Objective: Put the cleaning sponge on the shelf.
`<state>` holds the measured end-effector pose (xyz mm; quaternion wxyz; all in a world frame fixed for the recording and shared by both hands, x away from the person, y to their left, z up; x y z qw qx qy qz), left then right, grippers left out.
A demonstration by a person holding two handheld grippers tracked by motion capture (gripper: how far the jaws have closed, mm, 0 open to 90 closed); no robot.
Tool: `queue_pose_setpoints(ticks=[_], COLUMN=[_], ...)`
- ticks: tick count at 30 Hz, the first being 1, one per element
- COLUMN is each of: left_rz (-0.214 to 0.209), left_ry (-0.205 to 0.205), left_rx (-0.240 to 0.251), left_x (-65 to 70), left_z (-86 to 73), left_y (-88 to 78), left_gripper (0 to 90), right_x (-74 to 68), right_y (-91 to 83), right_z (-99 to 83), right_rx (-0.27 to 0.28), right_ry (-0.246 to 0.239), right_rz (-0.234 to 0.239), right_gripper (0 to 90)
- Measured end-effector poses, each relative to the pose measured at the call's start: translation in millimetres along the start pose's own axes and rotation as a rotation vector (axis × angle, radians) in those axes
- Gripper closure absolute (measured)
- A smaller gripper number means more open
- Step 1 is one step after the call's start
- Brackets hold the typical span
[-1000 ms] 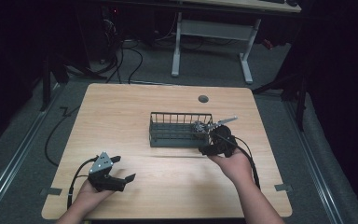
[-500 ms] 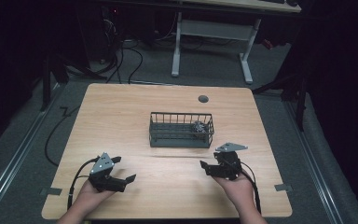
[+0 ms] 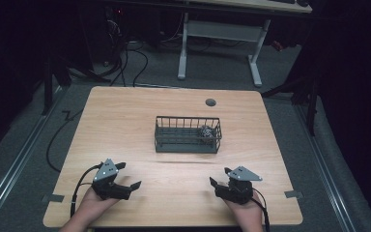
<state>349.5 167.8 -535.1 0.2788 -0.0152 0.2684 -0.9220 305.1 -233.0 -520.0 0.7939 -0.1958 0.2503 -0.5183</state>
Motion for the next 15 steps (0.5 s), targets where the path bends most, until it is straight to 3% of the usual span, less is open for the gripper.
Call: queue_pose_setpoints(ticks=[3, 15], left_rz=[-0.003, -0.004], left_ry=[0.003, 0.004], left_rx=[-0.006, 0.0], left_x=[1.5, 0.8], left_z=[0.0, 0.3], left_y=[1.6, 1.6], left_gripper=[6.3, 6.3], right_x=[2.4, 11.3], right_y=[-6.5, -5.0], right_z=[-7.9, -14.4], right_rx=[0.056, 0.04], right_ry=[-0.001, 0.038], right_rz=[0.012, 0.001], right_gripper=[29.8, 29.3])
Point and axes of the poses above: each handheld gripper's, and its own axes: y roughly forward along the jaws, z roughly out of its top, x roughly to its right, the point moved 2 cm from there along y, roughly forward along the jaws, and after that the axes turned 14 degrees about y, right-handed, at the moved point
